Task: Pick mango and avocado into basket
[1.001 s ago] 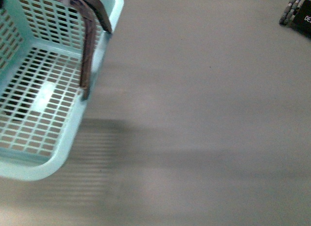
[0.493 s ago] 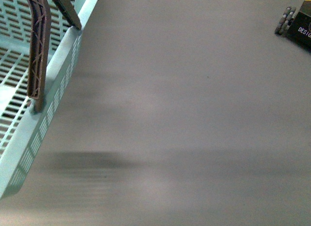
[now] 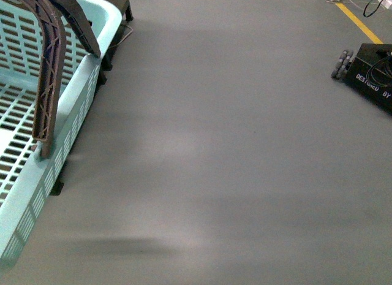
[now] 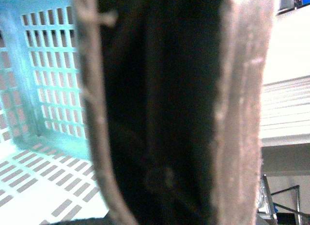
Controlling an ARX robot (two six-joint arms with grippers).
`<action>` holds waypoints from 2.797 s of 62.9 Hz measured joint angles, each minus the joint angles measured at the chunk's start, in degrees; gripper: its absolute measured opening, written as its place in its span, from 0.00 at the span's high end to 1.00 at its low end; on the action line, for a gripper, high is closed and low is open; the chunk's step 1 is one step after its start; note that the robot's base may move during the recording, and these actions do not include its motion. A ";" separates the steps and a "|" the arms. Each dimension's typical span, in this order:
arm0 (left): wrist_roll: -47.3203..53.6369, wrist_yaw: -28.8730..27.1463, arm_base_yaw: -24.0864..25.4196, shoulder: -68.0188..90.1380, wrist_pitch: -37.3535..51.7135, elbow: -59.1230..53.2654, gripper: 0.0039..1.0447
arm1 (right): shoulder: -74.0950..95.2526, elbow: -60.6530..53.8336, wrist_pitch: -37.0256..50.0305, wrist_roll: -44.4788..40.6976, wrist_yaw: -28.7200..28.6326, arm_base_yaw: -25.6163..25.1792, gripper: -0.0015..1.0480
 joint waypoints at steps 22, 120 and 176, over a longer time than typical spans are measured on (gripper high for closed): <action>0.00 -0.15 0.00 0.00 0.00 0.00 0.88 | 0.02 0.00 0.00 0.00 -0.02 0.00 0.08; -0.85 1.01 -0.52 0.00 0.00 0.00 0.88 | 0.02 0.00 0.00 0.00 0.13 0.02 0.08; -0.26 0.20 -0.20 0.00 0.02 0.02 0.88 | -0.04 0.00 0.00 0.00 -0.07 0.04 0.08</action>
